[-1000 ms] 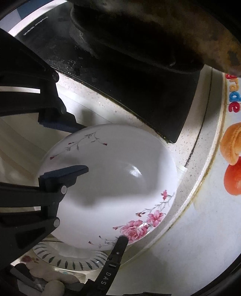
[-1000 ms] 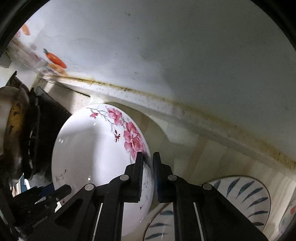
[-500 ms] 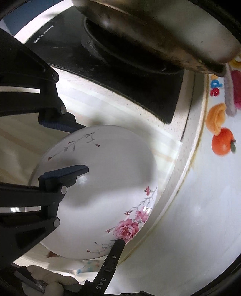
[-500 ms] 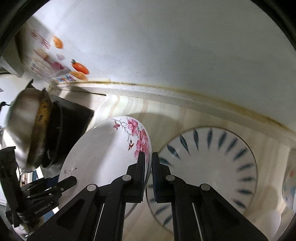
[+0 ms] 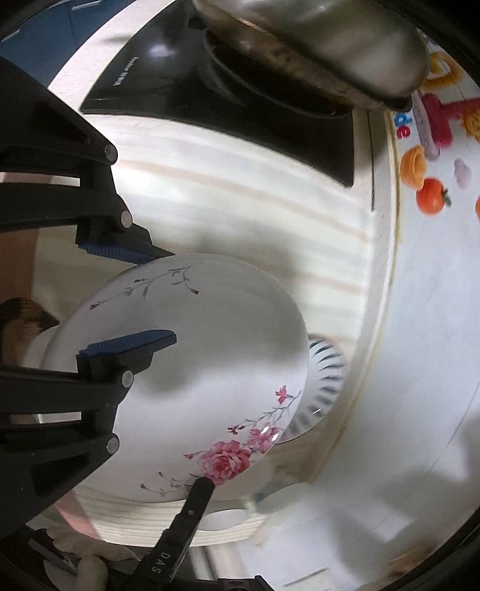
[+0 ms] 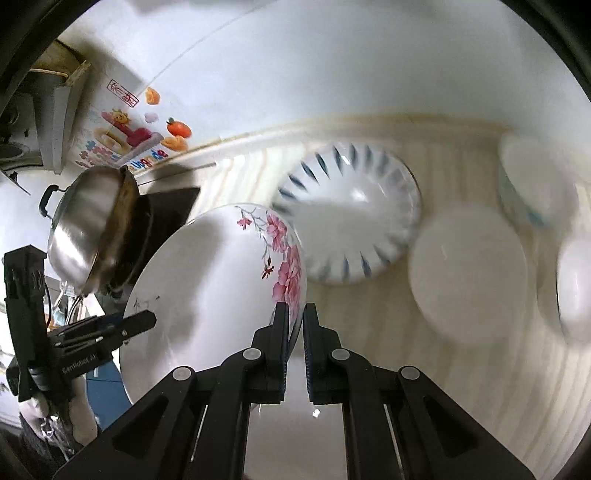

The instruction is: Organize plates and bowls

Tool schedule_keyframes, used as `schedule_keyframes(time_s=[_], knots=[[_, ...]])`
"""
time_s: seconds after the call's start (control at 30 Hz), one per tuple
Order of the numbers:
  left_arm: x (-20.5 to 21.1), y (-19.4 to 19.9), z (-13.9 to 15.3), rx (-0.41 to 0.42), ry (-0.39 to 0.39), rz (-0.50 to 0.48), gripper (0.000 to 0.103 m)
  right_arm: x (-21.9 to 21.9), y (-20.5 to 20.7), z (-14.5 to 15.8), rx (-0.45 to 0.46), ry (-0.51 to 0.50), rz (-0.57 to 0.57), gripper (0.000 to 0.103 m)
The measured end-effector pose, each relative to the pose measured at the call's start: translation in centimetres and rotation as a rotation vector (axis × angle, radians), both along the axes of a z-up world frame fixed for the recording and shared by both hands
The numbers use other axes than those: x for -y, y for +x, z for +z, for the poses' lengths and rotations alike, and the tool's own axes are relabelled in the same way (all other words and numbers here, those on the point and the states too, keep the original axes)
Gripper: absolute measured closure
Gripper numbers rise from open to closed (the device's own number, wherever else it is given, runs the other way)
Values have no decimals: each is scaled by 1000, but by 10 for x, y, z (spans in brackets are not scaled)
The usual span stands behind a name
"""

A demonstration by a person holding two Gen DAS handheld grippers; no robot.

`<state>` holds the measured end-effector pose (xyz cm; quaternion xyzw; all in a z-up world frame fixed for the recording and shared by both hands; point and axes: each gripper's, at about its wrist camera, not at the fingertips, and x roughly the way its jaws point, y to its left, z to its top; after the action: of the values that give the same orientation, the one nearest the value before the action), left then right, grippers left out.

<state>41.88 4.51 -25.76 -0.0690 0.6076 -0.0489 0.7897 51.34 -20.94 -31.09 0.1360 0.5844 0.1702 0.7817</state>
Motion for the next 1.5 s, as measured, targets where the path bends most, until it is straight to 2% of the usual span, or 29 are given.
schedule_keyframes(time_s=[0.2, 0.3, 0.5, 1.07, 1.37, 1.5], knots=[[24, -25, -26, -67, 15, -49, 70, 32, -65, -28, -72, 22, -50, 94], [36, -36, -37, -100, 30, -74, 70, 43, -85, -44, -106, 41, -77, 94], [50, -43, -51, -115, 78, -107, 70, 52, -109, -70, -155, 47, -91, 94], [74, -46, -94, -189, 167, -160, 70, 55, -113, -88, -219, -12, -80, 94], [76, -46, -98, -205, 160, -166, 70, 57, -106, -84, -276, -28, -105, 92], [65, -43, -84, -190, 146, -142, 70, 62, -104, -78, -296, -71, -125, 91]])
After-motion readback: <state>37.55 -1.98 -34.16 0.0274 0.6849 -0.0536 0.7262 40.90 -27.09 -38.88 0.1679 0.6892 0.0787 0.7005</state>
